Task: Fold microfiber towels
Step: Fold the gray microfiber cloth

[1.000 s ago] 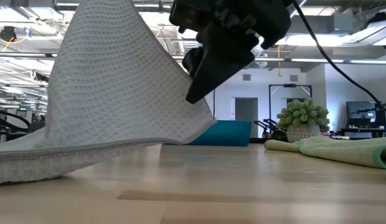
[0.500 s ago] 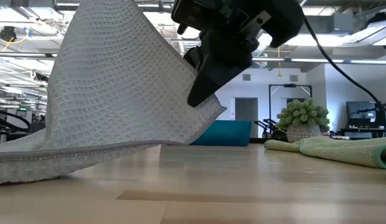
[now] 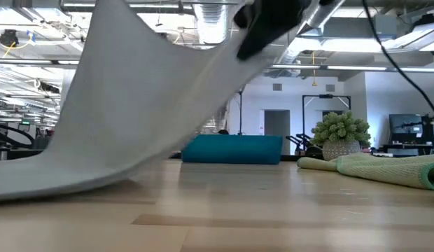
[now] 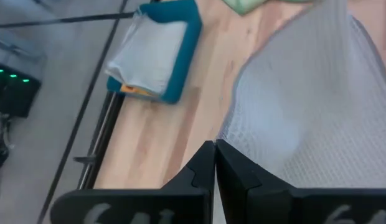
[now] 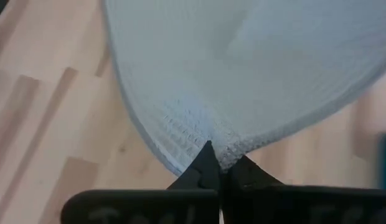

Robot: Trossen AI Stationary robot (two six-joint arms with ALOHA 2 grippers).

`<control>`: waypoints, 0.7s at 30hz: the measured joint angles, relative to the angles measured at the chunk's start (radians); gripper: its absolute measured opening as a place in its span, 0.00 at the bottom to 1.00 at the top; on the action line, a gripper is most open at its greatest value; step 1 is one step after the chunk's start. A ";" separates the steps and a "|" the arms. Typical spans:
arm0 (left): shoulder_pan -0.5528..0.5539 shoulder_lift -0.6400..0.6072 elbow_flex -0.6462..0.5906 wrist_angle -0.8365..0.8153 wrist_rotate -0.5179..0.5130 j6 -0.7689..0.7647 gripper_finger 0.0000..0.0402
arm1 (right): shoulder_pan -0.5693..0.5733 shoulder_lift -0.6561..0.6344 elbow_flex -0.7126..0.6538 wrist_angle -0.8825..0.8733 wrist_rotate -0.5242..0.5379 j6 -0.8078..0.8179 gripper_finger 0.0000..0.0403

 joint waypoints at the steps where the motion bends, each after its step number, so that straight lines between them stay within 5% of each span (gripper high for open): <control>1: 0.000 0.009 0.000 -0.002 -0.020 -0.020 0.00 | -0.004 -0.028 0.000 -0.020 0.017 -0.002 0.03; 14: 0.086 0.006 0.000 -0.005 -0.349 -0.043 0.00 | -0.126 -0.403 0.000 -0.099 0.267 -0.031 0.01; 21: 0.234 -0.014 0.008 0.085 -0.474 0.184 0.00 | -0.194 -0.524 0.000 -0.058 0.421 -0.145 0.01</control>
